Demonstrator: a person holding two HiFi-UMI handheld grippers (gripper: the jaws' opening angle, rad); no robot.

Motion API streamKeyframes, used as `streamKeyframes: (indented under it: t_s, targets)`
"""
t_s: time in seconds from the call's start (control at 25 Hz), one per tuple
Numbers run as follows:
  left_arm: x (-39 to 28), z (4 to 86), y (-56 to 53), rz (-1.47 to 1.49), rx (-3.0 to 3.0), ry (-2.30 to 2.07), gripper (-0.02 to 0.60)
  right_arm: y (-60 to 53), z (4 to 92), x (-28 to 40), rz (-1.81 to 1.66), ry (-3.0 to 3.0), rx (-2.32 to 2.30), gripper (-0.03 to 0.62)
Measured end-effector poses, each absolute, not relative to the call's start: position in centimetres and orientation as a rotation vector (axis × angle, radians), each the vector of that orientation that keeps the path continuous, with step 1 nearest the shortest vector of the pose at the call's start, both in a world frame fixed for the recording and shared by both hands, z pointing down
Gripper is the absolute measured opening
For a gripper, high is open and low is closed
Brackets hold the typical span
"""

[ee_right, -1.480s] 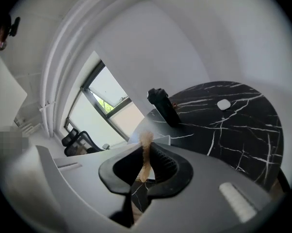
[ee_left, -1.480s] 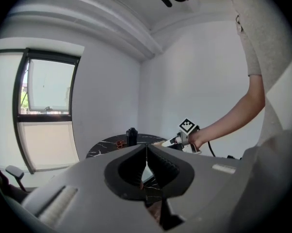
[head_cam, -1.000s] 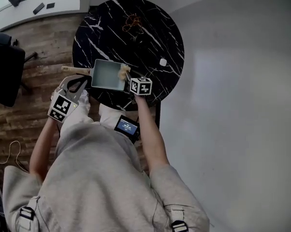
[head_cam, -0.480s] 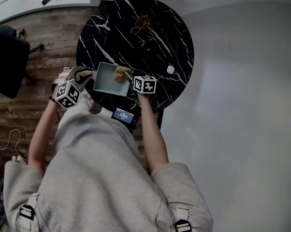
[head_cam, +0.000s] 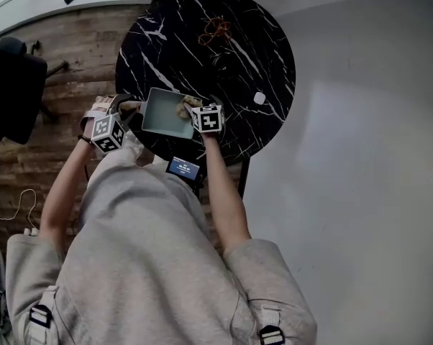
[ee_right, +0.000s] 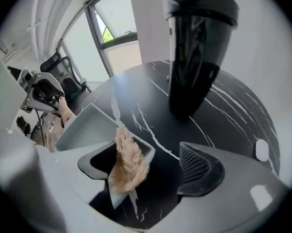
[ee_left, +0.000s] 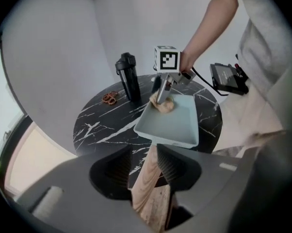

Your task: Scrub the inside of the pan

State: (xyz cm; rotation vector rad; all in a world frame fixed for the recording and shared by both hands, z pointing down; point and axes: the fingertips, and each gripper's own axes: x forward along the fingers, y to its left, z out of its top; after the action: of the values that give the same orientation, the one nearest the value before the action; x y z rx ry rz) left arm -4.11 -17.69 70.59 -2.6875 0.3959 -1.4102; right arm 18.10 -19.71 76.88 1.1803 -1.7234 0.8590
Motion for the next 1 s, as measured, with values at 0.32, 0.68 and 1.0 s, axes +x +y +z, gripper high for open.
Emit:
streamKeyframes:
  t_s: [0.32, 0.68, 1.0]
  targets:
    - [-3.5, 73.0, -17.1, -1.402, -2.634, 0.224, 0.117, -18.3, 78.4, 20.9, 1.04, -1.707, 1.291, 0.349]
    - [-2.2, 71.3, -17.0, -1.399, -2.626, 0.09, 0.195, -18.4, 75.8, 19.9, 1.135, -1.781, 1.349, 0.356]
    - [-2.6, 76.1, -15.9, -1.588, -2.504, -0.08, 0.206, -17.6, 77.5, 20.6, 1.066, -1.694, 1.282, 0.248]
